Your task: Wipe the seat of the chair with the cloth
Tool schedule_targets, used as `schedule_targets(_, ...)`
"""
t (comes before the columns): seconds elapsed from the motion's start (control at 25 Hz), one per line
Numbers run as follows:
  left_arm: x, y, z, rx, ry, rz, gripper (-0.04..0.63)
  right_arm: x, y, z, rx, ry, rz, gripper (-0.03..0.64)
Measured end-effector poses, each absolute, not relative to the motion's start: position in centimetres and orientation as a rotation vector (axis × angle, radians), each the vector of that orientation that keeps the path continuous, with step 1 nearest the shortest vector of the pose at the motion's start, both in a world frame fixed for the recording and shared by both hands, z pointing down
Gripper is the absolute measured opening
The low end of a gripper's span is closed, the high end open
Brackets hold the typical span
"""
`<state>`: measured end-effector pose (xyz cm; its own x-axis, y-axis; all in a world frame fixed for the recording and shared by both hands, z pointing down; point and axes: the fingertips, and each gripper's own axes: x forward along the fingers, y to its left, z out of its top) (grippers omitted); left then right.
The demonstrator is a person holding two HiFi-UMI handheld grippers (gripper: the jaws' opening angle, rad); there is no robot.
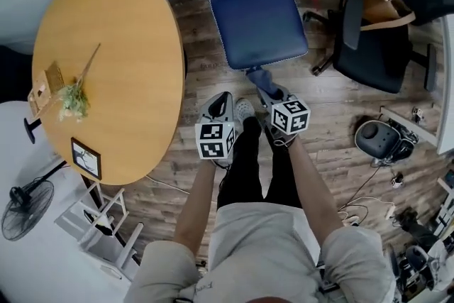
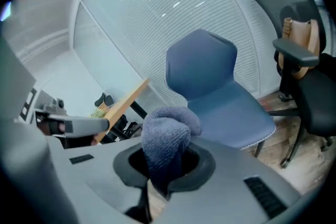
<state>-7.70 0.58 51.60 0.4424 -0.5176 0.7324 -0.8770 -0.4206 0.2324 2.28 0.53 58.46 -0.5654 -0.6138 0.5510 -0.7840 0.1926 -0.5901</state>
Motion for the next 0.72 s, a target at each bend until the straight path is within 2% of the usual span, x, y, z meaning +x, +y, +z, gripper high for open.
schedule_targets(0.24, -6.1, 1.4, 47.5, 2.106, -1.198, 0.796, 0.028, 6.8, 2.9, 51.1, 1.479, -2.278, 1.368, 0.048)
schedule_targets(0.72, -0.1, 7.6, 38.9, 2.057, -1.402, 0.648, 0.028, 15.1, 8.5, 40.0, 1.55, -2.31, 1.154, 0.048)
